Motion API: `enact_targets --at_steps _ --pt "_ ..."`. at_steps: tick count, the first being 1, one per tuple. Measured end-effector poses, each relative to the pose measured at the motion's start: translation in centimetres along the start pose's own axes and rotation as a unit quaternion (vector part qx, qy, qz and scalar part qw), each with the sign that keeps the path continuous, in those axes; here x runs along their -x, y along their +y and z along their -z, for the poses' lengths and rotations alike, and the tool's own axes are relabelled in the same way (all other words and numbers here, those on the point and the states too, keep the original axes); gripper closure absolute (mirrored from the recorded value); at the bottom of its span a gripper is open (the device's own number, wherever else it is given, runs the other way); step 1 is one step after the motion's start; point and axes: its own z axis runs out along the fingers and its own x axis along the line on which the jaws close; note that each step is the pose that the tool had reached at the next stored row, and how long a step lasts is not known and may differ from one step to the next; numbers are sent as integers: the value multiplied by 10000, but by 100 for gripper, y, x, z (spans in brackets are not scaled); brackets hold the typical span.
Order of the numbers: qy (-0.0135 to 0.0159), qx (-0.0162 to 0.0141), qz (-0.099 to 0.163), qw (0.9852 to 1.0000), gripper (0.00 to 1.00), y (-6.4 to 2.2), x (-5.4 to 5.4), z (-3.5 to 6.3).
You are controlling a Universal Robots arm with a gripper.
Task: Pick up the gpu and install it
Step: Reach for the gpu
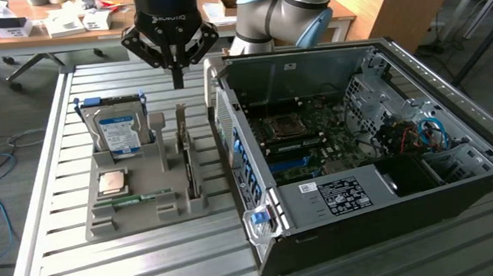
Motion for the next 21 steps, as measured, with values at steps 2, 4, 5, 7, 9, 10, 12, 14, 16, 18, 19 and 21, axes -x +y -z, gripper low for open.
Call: enact_targets --at_steps 2,4,5,7,9,10,12,14,16,18,19,21 --pt "0 0 -1 10000 89 0 -1 0" --pt "0 0 -1 10000 89 -3 -2 1" --pt "0 0 -1 10000 89 -6 -2 1" --pt "0 0 0 10000 89 -20 -2 1" --pt "0 0 -1 10000 89 -44 -4 2" --pt "0 0 -1 10000 89 -61 -5 3" --pt "0 0 -1 10000 89 -95 -6 5" --pt "0 0 -1 10000 89 -125 -7 6" --pt "0 0 0 10000 89 -153 -9 7" --pt "0 0 -1 10000 89 -174 -11 8" --pt "0 0 -1 10000 89 -183 -11 9" --pt "0 0 0 10000 89 -201 -11 10"
